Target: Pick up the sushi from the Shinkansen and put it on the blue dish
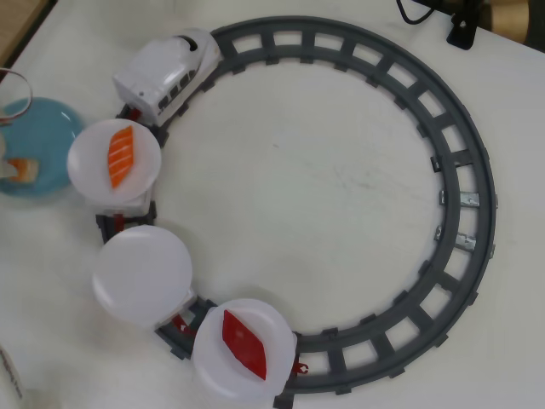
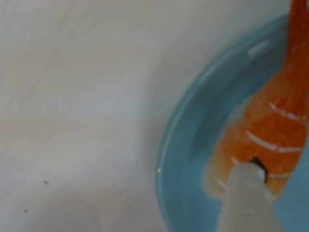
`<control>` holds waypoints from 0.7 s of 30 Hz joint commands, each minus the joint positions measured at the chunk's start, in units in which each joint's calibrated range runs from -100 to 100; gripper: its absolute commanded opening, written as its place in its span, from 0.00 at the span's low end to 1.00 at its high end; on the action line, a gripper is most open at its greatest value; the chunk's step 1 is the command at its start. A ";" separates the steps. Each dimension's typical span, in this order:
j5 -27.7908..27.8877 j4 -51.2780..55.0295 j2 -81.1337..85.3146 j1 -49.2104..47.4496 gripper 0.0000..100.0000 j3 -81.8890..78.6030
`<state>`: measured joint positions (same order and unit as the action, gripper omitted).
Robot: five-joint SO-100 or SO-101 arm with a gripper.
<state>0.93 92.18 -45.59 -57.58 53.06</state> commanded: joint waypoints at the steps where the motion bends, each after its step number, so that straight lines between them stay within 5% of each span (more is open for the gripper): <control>1: 0.48 -0.25 0.92 0.89 0.36 2.93; 12: 0.22 7.14 8.47 3.97 0.35 11.23; 21: 0.01 7.05 25.56 3.97 0.33 -7.53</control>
<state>1.19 98.32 -29.23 -54.56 50.14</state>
